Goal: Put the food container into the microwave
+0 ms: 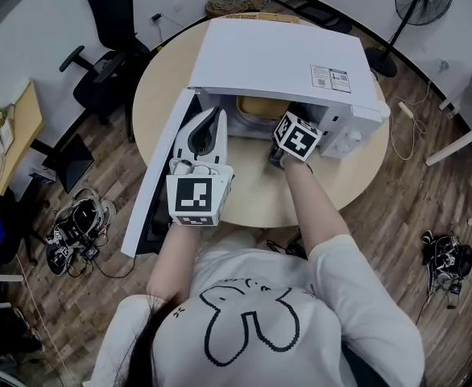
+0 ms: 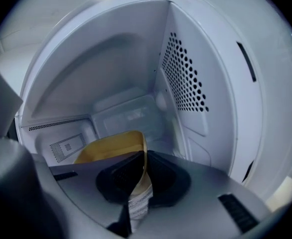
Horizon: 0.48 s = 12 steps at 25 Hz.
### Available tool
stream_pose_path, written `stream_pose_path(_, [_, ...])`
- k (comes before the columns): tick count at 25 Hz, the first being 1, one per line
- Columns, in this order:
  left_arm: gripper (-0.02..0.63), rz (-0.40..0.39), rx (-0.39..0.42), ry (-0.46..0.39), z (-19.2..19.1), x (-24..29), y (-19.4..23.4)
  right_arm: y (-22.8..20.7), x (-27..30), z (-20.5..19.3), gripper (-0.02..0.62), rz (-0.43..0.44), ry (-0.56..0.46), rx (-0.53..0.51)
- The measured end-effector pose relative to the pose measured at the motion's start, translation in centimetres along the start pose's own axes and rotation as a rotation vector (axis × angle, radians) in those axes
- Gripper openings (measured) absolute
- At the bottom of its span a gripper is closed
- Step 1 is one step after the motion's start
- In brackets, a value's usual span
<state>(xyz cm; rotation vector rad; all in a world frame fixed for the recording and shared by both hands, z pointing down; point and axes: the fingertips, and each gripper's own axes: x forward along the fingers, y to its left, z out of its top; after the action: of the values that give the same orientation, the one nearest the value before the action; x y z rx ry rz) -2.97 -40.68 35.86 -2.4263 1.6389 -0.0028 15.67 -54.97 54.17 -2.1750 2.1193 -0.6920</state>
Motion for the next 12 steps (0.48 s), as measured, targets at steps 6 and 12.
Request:
stream_pose_path(6, [0.008, 0.004, -0.011, 0.006, -0.3, -0.2, 0.1, 1.2, -0.2, 0.6, 0.132, 0.034, -0.067, -0.072])
stream_pose_path(12, [0.008, 0.007, -0.019, 0.013, -0.1, -0.9, 0.2, 2.0, -1.1, 1.1, 0.212, 0.056, -0.099, -0.124])
